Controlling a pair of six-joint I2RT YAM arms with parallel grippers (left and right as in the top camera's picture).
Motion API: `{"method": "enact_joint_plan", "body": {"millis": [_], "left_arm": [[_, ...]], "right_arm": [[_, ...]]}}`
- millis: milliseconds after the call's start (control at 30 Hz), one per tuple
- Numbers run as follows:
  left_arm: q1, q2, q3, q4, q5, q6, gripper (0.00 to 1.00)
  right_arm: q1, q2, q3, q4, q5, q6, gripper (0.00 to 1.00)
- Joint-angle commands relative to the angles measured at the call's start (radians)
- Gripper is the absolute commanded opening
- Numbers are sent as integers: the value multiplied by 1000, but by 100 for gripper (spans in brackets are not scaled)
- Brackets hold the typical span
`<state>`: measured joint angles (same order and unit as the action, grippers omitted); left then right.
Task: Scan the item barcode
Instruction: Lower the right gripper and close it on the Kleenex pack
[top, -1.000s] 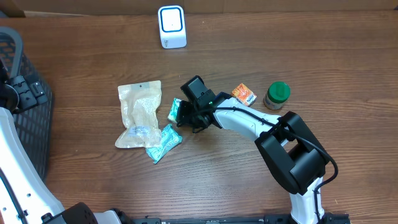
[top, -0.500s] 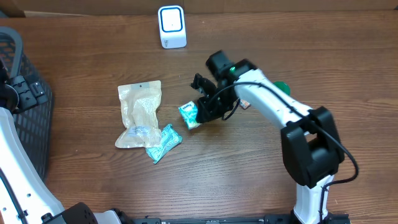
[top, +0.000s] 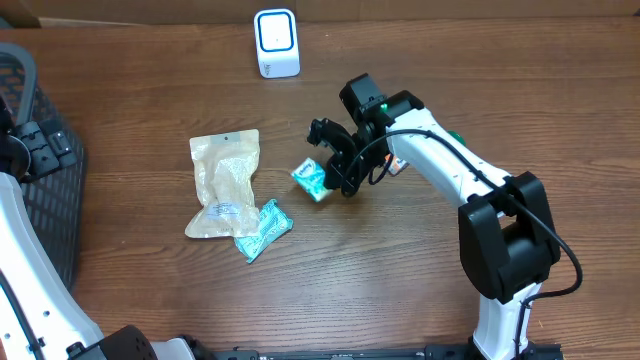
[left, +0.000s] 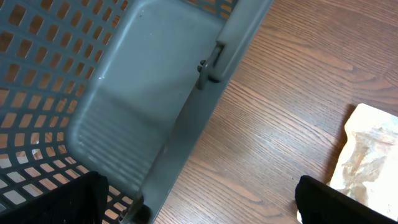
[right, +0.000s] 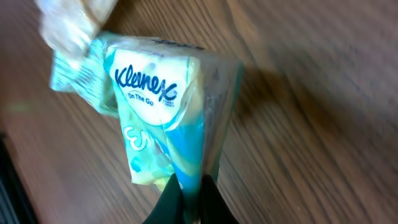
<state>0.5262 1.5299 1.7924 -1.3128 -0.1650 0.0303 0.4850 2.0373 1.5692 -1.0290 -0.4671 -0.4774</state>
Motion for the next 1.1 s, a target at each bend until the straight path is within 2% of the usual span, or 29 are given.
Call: {"method": "enact_joint_plan", "body": {"millis": [0, 67, 100, 200, 367, 467, 567, 667, 733, 867, 1067], "left_arm": [[3, 0, 16, 2, 1, 15, 100], [3, 0, 16, 2, 1, 15, 100], [3, 0, 16, 1, 1, 15, 100], [3, 0, 16, 1, 1, 15, 100], [3, 0, 16, 1, 1, 15, 100], [3, 0, 16, 1, 1, 15, 99], [3, 0, 16, 1, 1, 15, 100], [3, 0, 16, 1, 1, 15, 100], [3, 0, 16, 1, 1, 15, 100], [3, 0, 16, 1, 1, 15, 100], [3, 0, 16, 1, 1, 15, 100]], "right_arm": [[3, -23, -26, 10, 48, -21, 4], [3, -23, -27, 11, 48, -17, 5], [2, -23, -27, 17, 48, 5, 19], [-5, -23, -27, 31, 50, 39, 43], [-27, -23, -27, 61, 56, 197, 60], [-44, -23, -27, 74, 56, 374, 61], [-60, -23, -27, 76, 56, 657, 60], [-57, -23, -35, 71, 56, 855, 59], [-45, -23, -50, 75, 56, 927, 58], [-25, -23, -138, 135, 100, 1045, 45], [-23, -23, -196, 215, 97, 1057, 37]]}}
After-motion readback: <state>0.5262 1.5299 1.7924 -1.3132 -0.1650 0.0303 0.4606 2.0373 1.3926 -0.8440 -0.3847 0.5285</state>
